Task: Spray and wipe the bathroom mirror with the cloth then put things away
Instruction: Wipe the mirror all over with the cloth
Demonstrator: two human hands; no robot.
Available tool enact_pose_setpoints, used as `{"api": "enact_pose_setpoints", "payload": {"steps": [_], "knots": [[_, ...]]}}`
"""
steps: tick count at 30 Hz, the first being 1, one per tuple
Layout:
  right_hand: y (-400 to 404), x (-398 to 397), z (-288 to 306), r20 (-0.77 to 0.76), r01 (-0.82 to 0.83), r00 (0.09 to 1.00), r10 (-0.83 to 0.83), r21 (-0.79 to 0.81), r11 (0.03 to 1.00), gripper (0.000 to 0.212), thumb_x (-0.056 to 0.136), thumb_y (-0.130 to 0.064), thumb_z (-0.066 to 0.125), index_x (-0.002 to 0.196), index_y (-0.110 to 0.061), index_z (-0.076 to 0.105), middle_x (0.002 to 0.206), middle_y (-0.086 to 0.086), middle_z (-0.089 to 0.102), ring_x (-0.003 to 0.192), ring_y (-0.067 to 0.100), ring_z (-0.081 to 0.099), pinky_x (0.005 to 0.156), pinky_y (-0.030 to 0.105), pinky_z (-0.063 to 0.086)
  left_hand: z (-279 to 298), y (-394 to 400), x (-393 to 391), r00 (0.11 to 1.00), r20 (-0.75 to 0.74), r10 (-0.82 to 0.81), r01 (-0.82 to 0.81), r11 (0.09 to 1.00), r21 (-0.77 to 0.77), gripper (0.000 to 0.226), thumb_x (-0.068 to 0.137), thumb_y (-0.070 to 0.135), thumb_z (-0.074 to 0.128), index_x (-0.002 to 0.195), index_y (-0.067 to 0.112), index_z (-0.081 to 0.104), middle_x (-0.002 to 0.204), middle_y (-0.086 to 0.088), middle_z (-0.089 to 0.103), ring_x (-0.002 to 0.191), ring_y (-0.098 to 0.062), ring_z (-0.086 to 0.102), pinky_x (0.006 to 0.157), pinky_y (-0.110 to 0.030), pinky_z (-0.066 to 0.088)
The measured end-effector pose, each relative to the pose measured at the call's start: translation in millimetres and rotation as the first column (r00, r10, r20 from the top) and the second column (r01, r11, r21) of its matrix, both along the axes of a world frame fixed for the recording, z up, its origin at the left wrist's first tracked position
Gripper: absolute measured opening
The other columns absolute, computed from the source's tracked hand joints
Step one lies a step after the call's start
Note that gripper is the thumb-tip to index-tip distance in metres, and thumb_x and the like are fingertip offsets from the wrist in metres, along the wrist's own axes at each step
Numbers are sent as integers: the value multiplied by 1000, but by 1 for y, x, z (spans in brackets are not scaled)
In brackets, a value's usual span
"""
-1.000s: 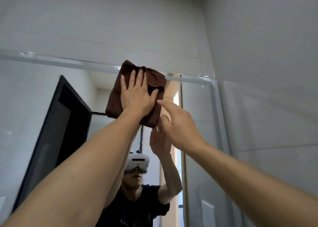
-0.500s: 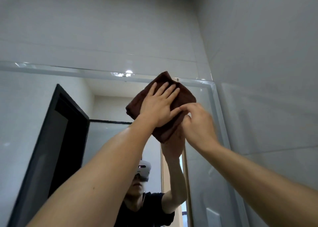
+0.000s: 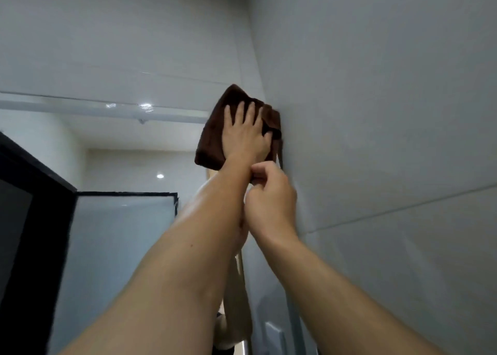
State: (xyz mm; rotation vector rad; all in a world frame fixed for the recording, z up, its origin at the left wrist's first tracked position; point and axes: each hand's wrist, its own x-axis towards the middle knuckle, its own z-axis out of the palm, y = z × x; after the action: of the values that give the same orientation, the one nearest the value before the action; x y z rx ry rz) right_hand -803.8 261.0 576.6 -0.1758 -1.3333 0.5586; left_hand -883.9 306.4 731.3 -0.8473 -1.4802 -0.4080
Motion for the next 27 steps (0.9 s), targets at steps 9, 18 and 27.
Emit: {"api": "enact_pose_setpoints", "payload": {"steps": [9,18,27], "knots": [[28,27,-56,12,144,990,-143,-75,987,36,89,11,44,94,-19,64,106,-2,58,90,12,56,64,13,40,-64,12,-2,997,-73,-5,1,998,-55,68,98,53,20,160,24,15,168,-5,12,155,-29,4,122,-57,-2],[-7,28,-127,318,232,926,-206,-47,971,30,92,0,49,94,-17,74,104,-1,70,92,10,61,79,19,45,-285,-41,-11,984,-179,-21,-59,899,-433,66,96,39,17,158,15,18,163,-8,27,155,-30,8,123,-55,8],[-6,38,-139,397,335,880,-262,-127,934,19,89,-7,53,92,-18,68,104,3,67,94,24,62,74,31,47,-207,-73,-40,977,-214,-1,-90,905,-417,73,94,64,18,158,29,20,165,0,25,154,-25,16,124,-54,4]]}}
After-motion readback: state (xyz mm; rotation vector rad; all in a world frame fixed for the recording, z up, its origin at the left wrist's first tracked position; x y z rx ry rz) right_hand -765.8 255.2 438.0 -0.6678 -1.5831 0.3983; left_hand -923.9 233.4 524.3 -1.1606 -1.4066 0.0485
